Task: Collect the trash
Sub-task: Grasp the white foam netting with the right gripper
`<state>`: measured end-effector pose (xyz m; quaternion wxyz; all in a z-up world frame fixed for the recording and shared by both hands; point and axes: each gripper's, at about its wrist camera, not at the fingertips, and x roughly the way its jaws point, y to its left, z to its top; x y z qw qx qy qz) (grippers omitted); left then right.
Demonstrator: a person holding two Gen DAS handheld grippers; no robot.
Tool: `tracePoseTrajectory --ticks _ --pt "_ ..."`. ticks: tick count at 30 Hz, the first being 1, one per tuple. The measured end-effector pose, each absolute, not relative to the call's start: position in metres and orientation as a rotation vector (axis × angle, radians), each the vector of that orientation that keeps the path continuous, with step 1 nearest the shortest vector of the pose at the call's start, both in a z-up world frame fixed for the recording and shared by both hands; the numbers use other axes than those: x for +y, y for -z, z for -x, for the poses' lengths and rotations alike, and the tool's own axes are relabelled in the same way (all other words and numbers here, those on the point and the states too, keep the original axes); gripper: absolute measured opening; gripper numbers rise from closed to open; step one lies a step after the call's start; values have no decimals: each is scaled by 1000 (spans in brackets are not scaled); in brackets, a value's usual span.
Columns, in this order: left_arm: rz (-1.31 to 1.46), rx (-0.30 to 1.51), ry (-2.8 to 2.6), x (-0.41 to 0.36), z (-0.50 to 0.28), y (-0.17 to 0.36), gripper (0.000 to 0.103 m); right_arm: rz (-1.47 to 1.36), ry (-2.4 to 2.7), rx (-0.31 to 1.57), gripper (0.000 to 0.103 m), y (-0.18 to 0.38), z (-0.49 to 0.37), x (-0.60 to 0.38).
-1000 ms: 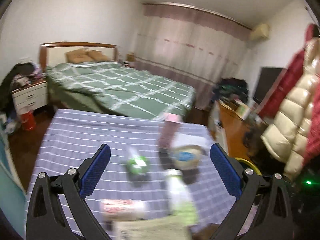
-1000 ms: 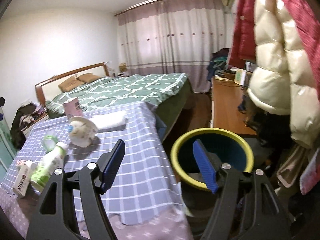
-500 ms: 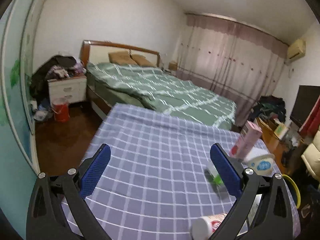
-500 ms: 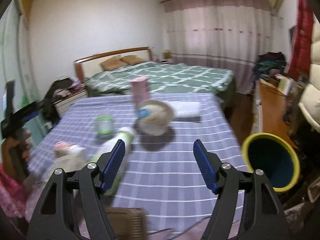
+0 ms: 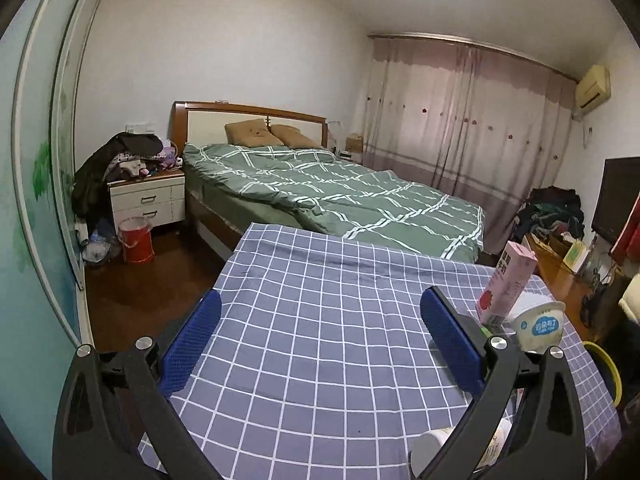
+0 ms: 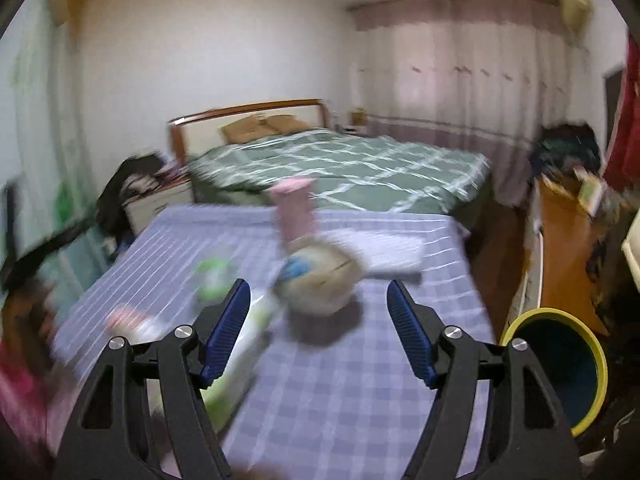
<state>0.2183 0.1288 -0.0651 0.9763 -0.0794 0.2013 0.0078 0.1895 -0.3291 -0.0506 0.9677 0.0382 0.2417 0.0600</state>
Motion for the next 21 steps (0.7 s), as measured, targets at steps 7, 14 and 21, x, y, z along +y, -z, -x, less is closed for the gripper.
tracePoseTrajectory --ticks 7,14,21 --pt "154 435 -13 122 -224 70 98 -240 -39 713 67 77 -326 -398" --pt "127 465 2 113 -230 75 98 -248 21 850 67 121 -389 -398" --pt "119 479 21 107 -232 78 98 -251 47 898 33 138 -411 -395"
